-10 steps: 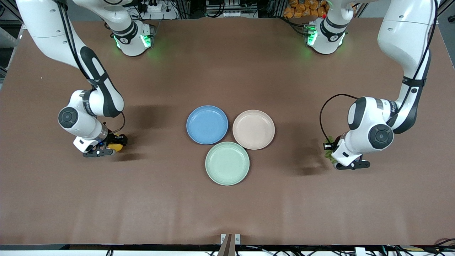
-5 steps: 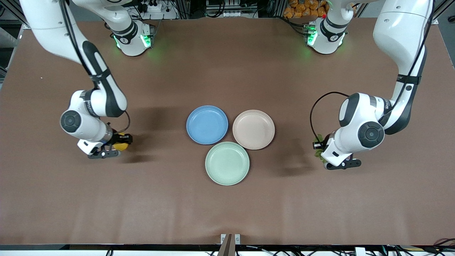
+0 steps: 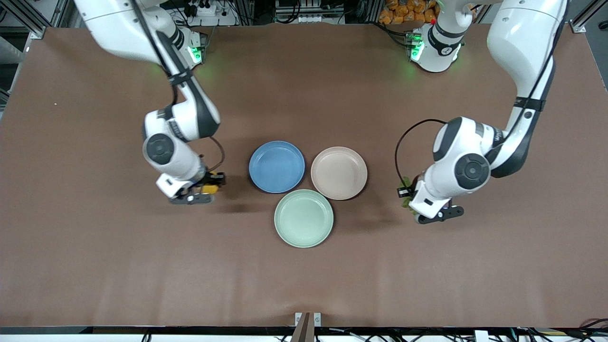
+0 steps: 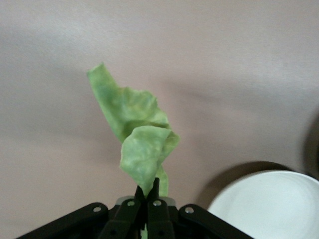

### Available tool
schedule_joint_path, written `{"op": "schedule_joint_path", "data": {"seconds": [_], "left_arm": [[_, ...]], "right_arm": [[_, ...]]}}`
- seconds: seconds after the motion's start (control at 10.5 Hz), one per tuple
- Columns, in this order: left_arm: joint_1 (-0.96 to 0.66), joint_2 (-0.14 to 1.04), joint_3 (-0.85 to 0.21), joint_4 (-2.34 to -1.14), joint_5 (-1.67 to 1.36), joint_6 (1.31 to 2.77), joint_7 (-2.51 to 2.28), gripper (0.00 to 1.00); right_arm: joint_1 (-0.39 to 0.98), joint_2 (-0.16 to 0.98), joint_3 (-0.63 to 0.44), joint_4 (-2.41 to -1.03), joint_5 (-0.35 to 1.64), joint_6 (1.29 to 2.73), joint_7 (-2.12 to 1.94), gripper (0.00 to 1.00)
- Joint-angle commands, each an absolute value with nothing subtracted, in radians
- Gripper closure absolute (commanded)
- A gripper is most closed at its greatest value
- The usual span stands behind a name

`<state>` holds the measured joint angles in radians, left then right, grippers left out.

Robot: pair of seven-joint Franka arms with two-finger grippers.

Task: Place lemon and lettuce in plates
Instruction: 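Carry the lemon to the blue plate while the left gripper carries lettuce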

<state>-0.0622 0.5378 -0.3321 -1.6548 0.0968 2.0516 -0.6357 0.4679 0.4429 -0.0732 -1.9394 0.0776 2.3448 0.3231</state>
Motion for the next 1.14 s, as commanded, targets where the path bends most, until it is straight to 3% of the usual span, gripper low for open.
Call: {"op": "schedule_joint_path", "data": {"seconds": [0.0,0.29,0.67,1.05], "left_arm": [[-0.136,0.548,-0.331,-1.629,0.11,2.029,-0.756,1.0],[-0.216,0.583,-0.33,-1.592,0.11,2.034,-0.891,1.0],[-0.284,0.649,-0.327,-1.546,0.11,2.058,-1.009,1.0],[-0.325,0.709,-0.327,-1.546,0.109,2.154,-1.146,1.0]], "right_arm": [[0.56,0.449,-0.081,-1.899,0.091,2.326,0.419,0.82],[0.653,0.495,-0.081,-1.869,0.095,2.336,0.42,0.82],[0.713,0.644,-0.083,-1.734,0.169,2.341,0.42,0.78],[0.745,0.69,-0.083,-1.72,0.169,2.39,0.42,0.62]]}}
